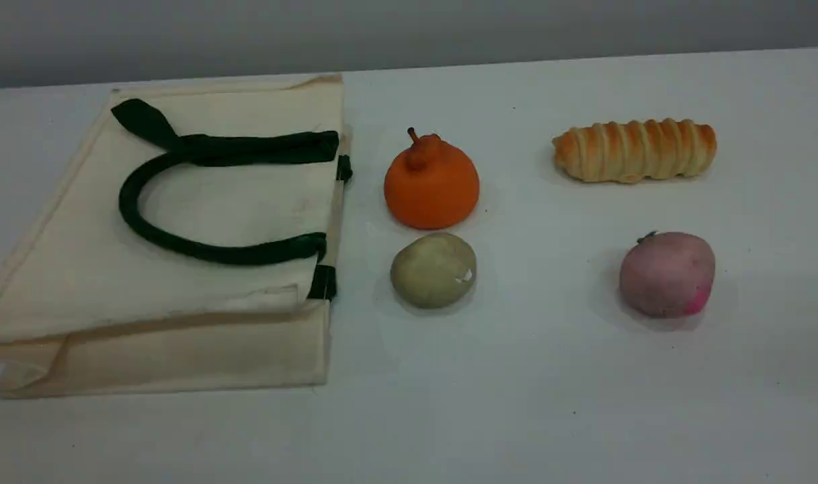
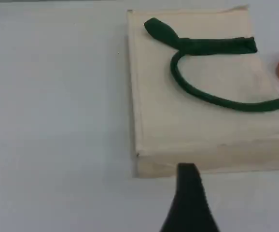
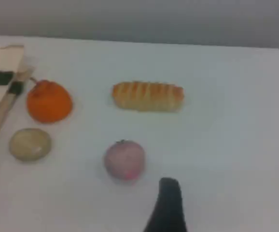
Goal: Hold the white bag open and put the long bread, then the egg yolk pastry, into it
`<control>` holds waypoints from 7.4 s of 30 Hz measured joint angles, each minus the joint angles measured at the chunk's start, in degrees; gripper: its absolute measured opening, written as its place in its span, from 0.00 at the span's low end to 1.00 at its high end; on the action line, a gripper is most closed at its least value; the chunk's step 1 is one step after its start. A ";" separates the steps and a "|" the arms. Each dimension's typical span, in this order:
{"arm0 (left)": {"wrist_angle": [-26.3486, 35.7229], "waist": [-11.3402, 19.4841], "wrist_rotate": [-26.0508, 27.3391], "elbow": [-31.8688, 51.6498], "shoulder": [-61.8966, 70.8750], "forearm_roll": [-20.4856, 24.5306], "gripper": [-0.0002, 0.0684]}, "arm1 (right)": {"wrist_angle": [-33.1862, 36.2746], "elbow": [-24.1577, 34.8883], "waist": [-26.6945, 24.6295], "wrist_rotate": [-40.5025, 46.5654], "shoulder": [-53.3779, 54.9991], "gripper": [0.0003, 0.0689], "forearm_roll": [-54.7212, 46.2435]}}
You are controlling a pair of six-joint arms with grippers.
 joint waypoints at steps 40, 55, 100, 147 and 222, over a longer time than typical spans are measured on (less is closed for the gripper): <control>-18.55 -0.68 -8.82 -37.25 87.56 4.90 0.66 | -14.78 -32.56 10.05 5.17 55.79 0.80 -5.39; -27.86 -1.21 -8.10 -40.62 111.73 0.99 0.66 | -17.13 -32.56 10.05 5.17 60.20 0.80 -5.04; -8.63 -2.89 5.15 -62.48 119.69 -2.78 0.12 | -17.37 -32.56 9.97 5.13 60.20 0.80 -5.39; 8.21 -3.17 21.44 -79.65 100.99 -23.11 0.12 | -29.84 -32.56 9.97 0.58 93.10 0.80 -3.86; 8.19 -10.37 23.02 -78.63 99.57 -21.03 0.12 | -38.11 -55.69 10.02 0.57 137.46 0.51 -15.38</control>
